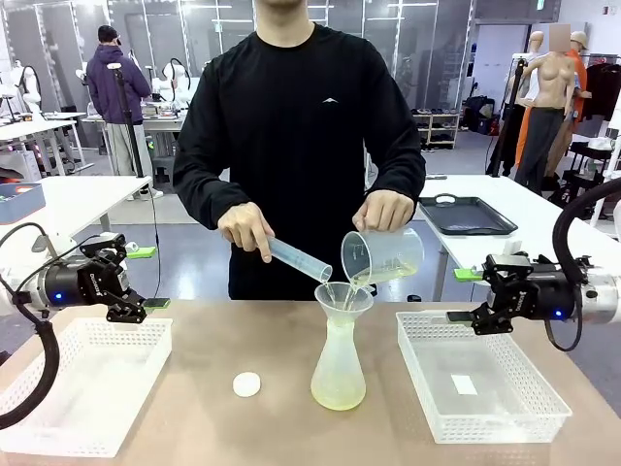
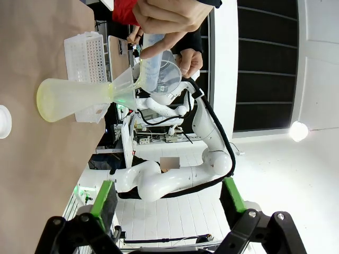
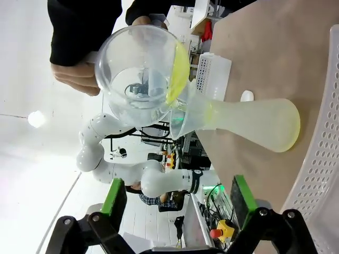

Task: Prepare the solutions needed for the experiment.
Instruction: Once the solution is in the Big flask , pick up the Plastic Funnel and place it back into the right Organizing basket.

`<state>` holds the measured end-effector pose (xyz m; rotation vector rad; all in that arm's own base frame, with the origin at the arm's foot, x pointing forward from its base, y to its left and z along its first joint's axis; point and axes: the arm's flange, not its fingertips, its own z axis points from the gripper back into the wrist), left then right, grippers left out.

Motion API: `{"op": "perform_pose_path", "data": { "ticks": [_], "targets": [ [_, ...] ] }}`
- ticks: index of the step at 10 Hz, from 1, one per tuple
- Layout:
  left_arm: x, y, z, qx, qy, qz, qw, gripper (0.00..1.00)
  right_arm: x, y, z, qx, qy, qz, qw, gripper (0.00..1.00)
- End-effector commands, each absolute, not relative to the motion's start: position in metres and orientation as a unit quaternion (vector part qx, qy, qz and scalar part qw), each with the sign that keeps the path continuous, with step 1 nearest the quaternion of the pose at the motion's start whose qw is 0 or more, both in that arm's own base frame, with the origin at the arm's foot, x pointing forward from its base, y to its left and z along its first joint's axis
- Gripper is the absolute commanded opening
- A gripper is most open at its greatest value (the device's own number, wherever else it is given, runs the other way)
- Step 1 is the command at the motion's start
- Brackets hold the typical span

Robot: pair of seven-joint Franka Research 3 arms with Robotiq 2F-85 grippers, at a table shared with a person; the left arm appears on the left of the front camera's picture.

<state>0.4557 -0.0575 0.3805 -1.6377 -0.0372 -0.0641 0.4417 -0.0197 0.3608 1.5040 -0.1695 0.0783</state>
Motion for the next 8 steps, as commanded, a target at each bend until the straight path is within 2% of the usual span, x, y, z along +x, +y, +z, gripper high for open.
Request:
{"op": "perform_pose_path", "data": {
  "ticks": [1, 8],
  "targets": [
    [0.4554, -0.0567, 0.3821, -0.731, -0.015, -0.032, 0.681, 1.00, 0.4426, -0.0139, 0.3643, 0.679, -0.077, 0.055, 0.728, 1.00],
    [0.4554, -0.0567, 0.3821, -0.731, -0.015, -0.032, 0.681, 1.00, 0.4417, -0.0197, 0.3608, 0.682, -0.077, 0.036, 0.726, 1.00]
  ]
}}
